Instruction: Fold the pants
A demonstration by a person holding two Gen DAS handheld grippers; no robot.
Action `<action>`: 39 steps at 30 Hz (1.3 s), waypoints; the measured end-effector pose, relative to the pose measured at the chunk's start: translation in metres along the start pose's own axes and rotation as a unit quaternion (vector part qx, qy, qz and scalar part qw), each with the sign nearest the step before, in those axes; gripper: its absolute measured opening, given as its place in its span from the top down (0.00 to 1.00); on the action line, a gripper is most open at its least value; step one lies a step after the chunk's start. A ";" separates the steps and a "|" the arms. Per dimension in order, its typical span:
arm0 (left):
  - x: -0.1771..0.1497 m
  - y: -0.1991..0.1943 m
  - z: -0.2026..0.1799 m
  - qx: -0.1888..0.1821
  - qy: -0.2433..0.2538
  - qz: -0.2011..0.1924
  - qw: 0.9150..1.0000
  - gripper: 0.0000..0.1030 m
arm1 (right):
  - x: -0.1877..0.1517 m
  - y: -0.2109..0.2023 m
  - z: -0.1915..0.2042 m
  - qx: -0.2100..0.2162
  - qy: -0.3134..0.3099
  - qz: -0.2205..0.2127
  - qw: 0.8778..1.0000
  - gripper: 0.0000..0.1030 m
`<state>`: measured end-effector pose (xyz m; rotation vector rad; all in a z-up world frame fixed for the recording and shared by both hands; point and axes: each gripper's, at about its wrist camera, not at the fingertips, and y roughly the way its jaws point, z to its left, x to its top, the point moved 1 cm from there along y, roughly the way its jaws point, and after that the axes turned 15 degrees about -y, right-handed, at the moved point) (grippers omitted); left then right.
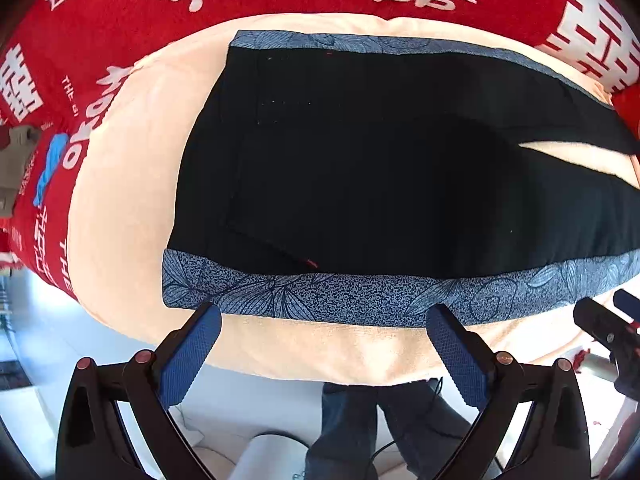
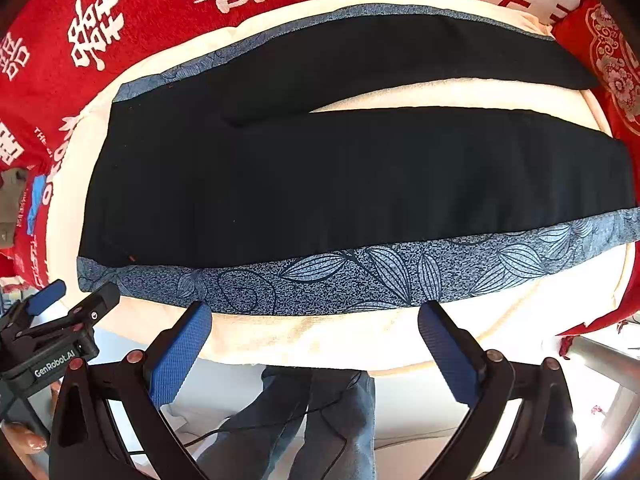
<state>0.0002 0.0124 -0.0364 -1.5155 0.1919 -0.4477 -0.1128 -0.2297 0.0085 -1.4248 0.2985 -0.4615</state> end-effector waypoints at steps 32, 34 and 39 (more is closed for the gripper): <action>0.008 0.003 0.001 -0.001 -0.018 0.013 1.000 0.00 | -0.009 0.012 0.004 -0.013 0.004 0.024 1.000 0.00; 0.008 0.005 0.001 0.000 -0.018 0.015 1.000 0.00 | -0.009 0.014 0.005 -0.014 0.004 0.026 1.000 0.00; 0.007 0.006 0.002 0.003 -0.016 0.017 1.000 0.00 | -0.008 0.016 0.004 -0.014 0.002 0.028 0.999 0.00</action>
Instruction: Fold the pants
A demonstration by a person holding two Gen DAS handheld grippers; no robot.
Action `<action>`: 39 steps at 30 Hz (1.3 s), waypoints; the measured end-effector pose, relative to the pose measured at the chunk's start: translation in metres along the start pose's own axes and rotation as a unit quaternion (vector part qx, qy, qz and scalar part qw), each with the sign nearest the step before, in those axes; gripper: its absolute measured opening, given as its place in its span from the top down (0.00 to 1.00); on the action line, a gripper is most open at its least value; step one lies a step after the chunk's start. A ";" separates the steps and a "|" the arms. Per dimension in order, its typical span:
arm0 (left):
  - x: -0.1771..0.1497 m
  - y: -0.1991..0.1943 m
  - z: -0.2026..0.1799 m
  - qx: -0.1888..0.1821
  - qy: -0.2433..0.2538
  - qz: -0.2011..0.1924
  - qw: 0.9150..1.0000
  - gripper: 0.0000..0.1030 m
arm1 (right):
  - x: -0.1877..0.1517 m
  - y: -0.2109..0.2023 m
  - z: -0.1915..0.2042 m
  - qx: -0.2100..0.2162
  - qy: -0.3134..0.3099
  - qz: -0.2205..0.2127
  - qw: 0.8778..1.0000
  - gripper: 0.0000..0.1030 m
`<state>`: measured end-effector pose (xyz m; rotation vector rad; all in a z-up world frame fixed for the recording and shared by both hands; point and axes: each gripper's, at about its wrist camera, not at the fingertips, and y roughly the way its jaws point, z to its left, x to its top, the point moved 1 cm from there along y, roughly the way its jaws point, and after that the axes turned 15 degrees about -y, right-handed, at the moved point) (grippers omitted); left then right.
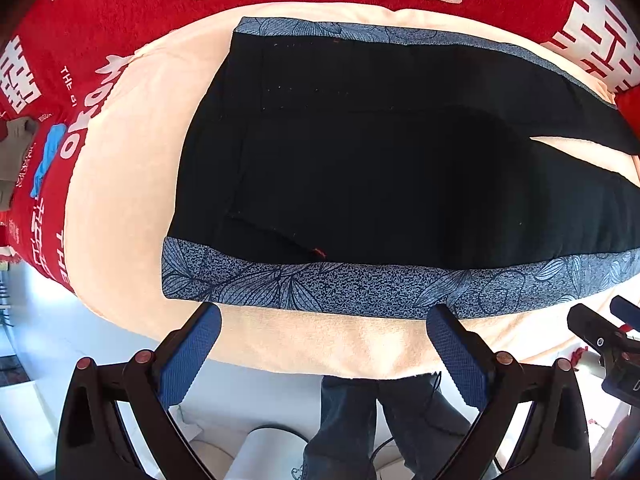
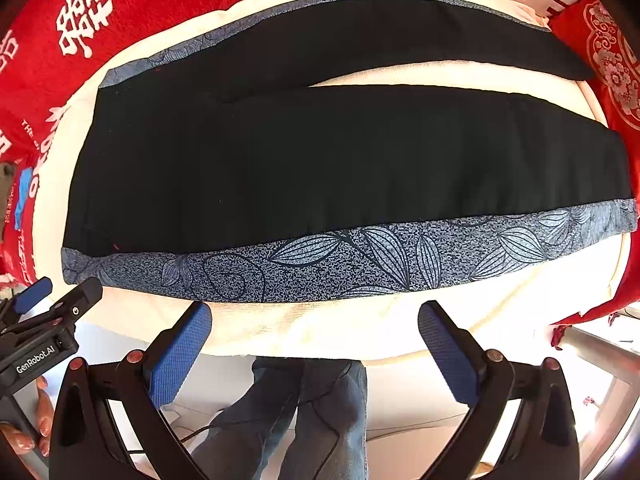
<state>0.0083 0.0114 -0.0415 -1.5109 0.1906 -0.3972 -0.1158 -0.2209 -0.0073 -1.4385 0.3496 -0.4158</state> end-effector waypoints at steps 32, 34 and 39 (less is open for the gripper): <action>0.014 0.027 0.049 -0.115 -0.062 0.016 0.991 0.00 | -0.020 0.062 -0.005 0.343 0.144 -0.062 0.926 0.23; 0.012 0.034 0.056 -0.140 -0.074 0.027 0.987 0.00 | -0.025 0.081 0.003 0.364 0.156 -0.053 0.917 0.34; 0.001 0.052 0.065 -0.186 -0.093 0.050 0.977 0.00 | -0.033 0.106 0.008 0.404 0.186 -0.079 0.892 0.34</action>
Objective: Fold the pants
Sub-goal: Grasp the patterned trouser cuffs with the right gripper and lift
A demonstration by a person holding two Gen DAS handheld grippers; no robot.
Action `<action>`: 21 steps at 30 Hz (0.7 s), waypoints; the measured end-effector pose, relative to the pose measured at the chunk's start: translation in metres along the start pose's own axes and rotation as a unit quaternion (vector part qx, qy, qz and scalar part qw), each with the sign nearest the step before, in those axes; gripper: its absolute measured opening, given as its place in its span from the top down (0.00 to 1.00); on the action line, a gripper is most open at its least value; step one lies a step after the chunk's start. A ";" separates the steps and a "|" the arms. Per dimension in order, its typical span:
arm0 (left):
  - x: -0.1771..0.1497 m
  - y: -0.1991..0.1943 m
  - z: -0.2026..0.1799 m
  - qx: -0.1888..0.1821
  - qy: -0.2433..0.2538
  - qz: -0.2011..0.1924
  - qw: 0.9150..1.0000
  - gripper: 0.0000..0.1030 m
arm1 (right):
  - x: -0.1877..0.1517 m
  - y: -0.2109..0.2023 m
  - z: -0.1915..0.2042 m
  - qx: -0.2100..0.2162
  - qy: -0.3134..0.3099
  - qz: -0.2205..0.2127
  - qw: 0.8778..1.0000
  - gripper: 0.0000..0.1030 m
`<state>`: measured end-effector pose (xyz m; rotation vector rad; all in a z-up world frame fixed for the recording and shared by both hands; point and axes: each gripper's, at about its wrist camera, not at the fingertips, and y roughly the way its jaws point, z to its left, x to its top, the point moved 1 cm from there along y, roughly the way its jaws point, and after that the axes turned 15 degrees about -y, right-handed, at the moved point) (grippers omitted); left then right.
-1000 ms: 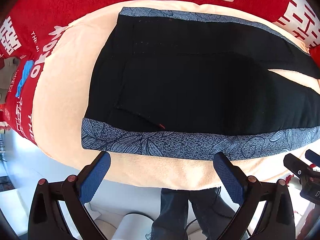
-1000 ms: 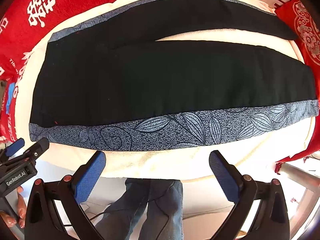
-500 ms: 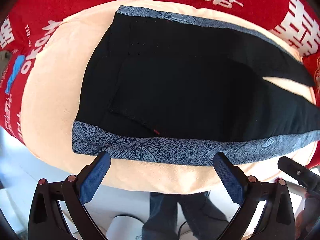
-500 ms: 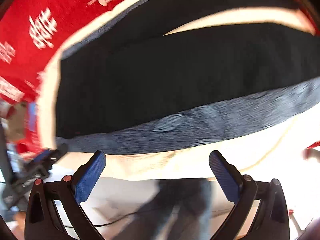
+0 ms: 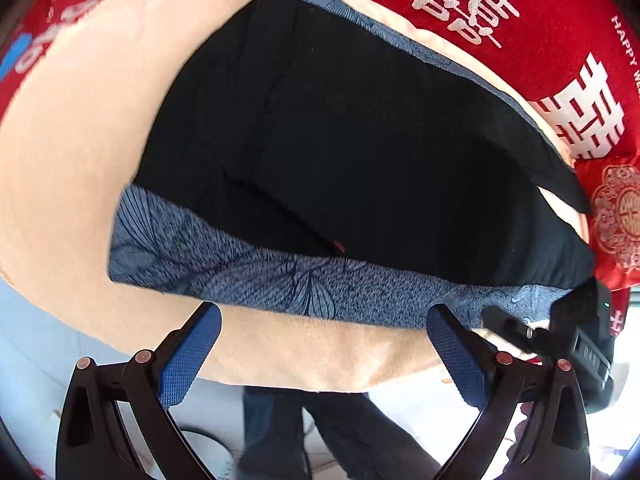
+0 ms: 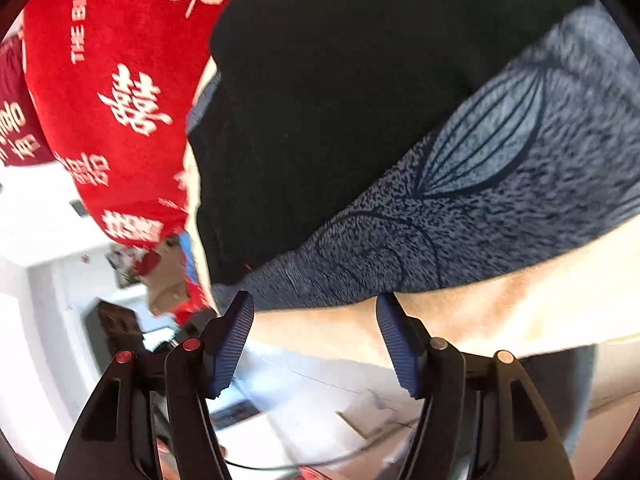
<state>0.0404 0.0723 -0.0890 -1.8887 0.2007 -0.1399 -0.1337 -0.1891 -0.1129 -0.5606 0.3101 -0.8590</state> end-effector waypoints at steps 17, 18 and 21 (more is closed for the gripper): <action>0.001 0.023 0.008 -0.039 -0.037 0.031 0.998 0.00 | -0.007 0.011 -0.015 0.050 0.045 -0.032 0.997 0.92; 0.002 0.024 0.008 -0.043 -0.047 0.035 0.997 0.00 | -0.006 0.008 -0.011 0.057 0.044 -0.039 0.997 0.92; 0.005 0.024 0.010 -0.064 -0.076 0.039 0.994 0.00 | -0.006 -0.008 0.005 0.070 0.016 -0.047 0.996 0.92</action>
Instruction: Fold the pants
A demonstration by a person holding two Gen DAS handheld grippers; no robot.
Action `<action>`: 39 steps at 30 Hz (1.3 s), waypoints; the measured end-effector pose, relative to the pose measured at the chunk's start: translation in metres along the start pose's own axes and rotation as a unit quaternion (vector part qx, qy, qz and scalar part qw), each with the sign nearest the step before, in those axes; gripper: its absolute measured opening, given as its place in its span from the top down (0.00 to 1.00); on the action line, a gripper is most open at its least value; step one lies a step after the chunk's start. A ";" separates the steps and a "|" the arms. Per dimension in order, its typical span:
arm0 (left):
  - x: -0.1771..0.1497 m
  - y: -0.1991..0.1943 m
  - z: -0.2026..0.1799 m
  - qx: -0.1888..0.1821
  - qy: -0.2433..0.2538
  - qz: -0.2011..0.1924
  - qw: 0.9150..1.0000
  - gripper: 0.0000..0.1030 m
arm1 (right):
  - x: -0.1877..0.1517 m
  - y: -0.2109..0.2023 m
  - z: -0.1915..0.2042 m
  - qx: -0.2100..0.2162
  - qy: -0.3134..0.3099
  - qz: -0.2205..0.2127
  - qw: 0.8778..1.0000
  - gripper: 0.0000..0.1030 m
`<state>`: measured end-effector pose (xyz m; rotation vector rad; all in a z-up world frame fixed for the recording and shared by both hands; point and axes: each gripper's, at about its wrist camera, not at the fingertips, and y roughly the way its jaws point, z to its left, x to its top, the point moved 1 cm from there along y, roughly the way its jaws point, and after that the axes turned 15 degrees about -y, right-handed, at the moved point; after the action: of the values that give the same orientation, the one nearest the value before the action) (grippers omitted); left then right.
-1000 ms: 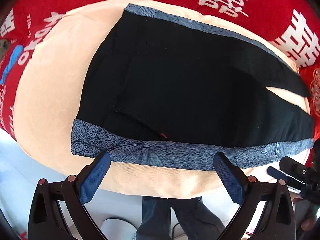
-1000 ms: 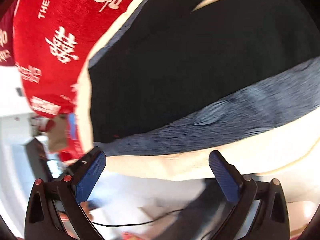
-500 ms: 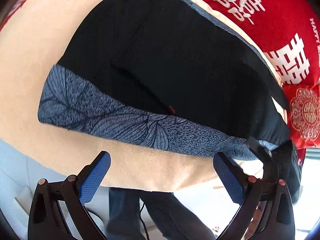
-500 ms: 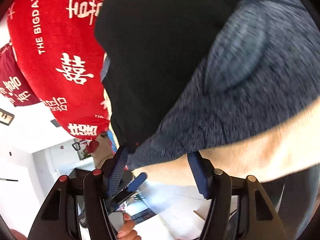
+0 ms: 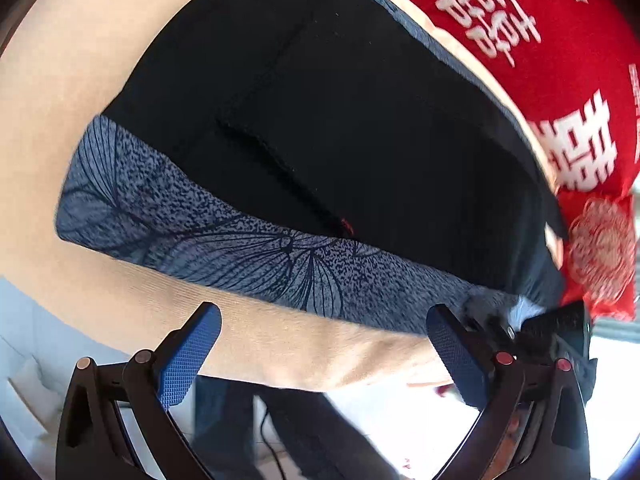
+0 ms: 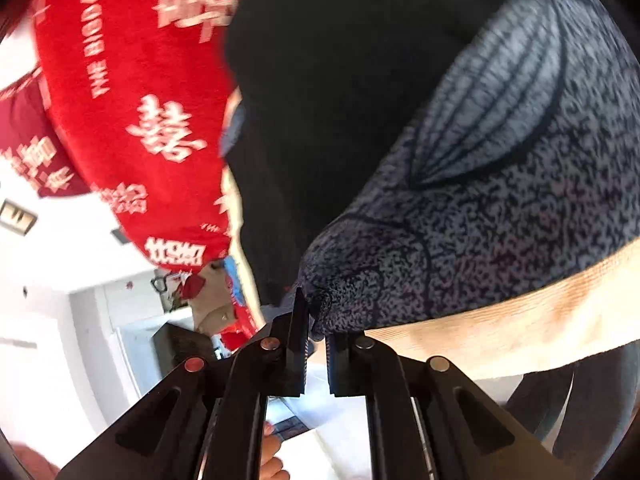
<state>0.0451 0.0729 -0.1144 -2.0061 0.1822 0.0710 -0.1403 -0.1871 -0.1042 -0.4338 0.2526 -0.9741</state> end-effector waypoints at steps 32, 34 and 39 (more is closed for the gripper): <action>0.025 -0.031 -0.051 -0.009 0.064 -0.035 0.997 0.65 | 0.036 -0.101 0.014 -0.039 -0.015 -0.092 0.995 0.97; 0.031 -0.045 -0.072 -0.009 0.071 -0.057 0.996 0.65 | 0.062 -0.106 0.037 -0.044 -0.052 -0.077 0.995 0.97; 0.066 -0.074 -0.120 -0.021 0.061 -0.109 0.992 0.64 | 0.151 -0.102 0.080 -0.038 -0.096 -0.029 0.994 0.96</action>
<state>0.1186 -0.0108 -0.0061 -2.0619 0.0396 -0.1885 -0.1023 -0.3442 0.0120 -0.6042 0.1047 -0.9747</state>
